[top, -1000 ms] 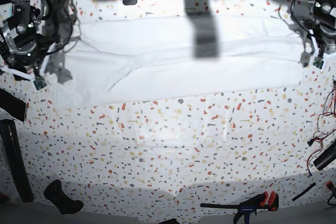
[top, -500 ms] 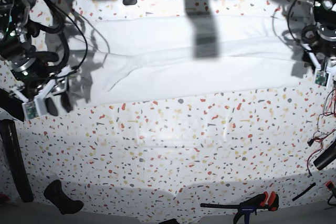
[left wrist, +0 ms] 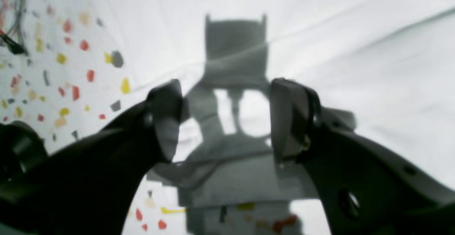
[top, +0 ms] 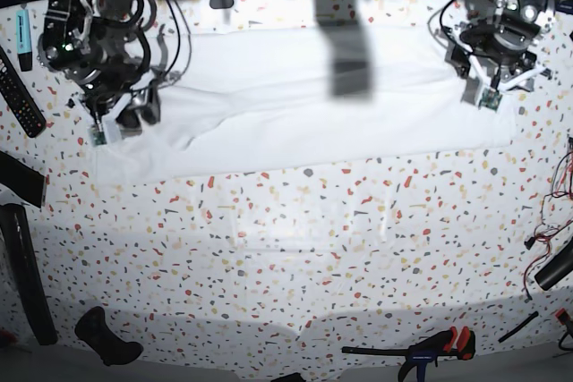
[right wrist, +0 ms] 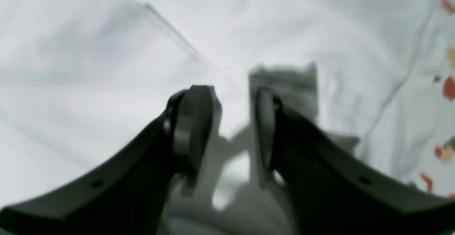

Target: Fold the T-shirt properly

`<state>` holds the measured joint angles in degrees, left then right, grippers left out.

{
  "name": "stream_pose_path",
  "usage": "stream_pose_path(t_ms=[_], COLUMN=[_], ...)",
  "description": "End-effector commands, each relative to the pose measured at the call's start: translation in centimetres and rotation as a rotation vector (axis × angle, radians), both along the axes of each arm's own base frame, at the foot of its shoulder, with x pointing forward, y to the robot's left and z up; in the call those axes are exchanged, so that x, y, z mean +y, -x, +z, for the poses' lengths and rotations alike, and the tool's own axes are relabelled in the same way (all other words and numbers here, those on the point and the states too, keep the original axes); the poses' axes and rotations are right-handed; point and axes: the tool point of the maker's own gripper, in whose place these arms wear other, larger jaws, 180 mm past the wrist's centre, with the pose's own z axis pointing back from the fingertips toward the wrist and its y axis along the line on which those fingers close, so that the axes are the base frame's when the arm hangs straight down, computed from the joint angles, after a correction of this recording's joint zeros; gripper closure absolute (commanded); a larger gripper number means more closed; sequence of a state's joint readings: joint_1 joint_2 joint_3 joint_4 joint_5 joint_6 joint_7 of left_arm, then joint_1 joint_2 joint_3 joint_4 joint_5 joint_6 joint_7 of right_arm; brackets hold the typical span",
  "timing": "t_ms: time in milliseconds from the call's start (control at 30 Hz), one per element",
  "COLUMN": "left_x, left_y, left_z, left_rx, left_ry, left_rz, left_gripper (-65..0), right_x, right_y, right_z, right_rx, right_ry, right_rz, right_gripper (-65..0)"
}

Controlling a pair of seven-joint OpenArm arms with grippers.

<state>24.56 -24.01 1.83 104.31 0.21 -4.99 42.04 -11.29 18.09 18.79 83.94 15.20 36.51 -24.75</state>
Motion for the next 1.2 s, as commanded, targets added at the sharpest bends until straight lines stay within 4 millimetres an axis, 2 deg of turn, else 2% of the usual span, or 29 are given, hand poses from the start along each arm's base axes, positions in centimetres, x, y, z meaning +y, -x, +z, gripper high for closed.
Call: stream_pose_path(t_ms=[0,100,200,400,500,667,833,967,1067,1167], left_x=[0.9,1.3,1.9,4.3,5.3,5.0,3.9,4.2,4.3,4.1], left_y=[0.1,0.1,-0.7,-5.6,-7.4,-10.5,-12.9,-14.6,-16.3,-17.7], left_z=[-0.2,-1.1,-1.6,-2.3,-2.3,0.4,3.3,5.4,7.3,9.1], left_rx=[0.010,-0.002,-0.009,-0.032,-0.006,-0.069,-0.095,-0.098,-0.140,-0.176], left_ry=[-0.026,-0.023,-0.027,-0.043,-0.056,-0.029,0.031,0.018,0.018,0.074], left_rz=[0.010,0.007,0.020,0.061,0.083,0.094,0.116,0.136,0.139,0.107], left_gripper=[-37.4,-37.4,-37.4,-37.4,-37.4,-37.4,-37.4,-37.4,-37.4,-37.4], right_x=[-1.0,-1.6,-1.9,-1.7,-2.1,-2.8,-3.0,-3.5,-3.6,-3.4], right_y=[-0.3,-0.9,-2.0,-3.9,-4.5,-5.7,-6.7,-7.2,-7.2,-6.8], right_z=[-0.3,-1.5,-1.6,-0.6,0.0,2.9,6.5,9.0,10.1,10.1], right_rx=[0.017,0.045,0.042,0.015,-0.001,-0.044,-0.119,-0.171,-0.177,-0.132], right_ry=[0.029,0.009,-0.005,-0.016,-0.010,-0.028,0.049,0.106,0.140,0.171], right_rz=[-0.006,-0.032,-0.048,-0.052,-0.052,-0.042,0.052,0.081,0.096,0.106], right_gripper=[-24.2,-24.2,-24.2,-24.2,-24.2,-24.2,-24.4,-29.2,-29.6,-29.6])
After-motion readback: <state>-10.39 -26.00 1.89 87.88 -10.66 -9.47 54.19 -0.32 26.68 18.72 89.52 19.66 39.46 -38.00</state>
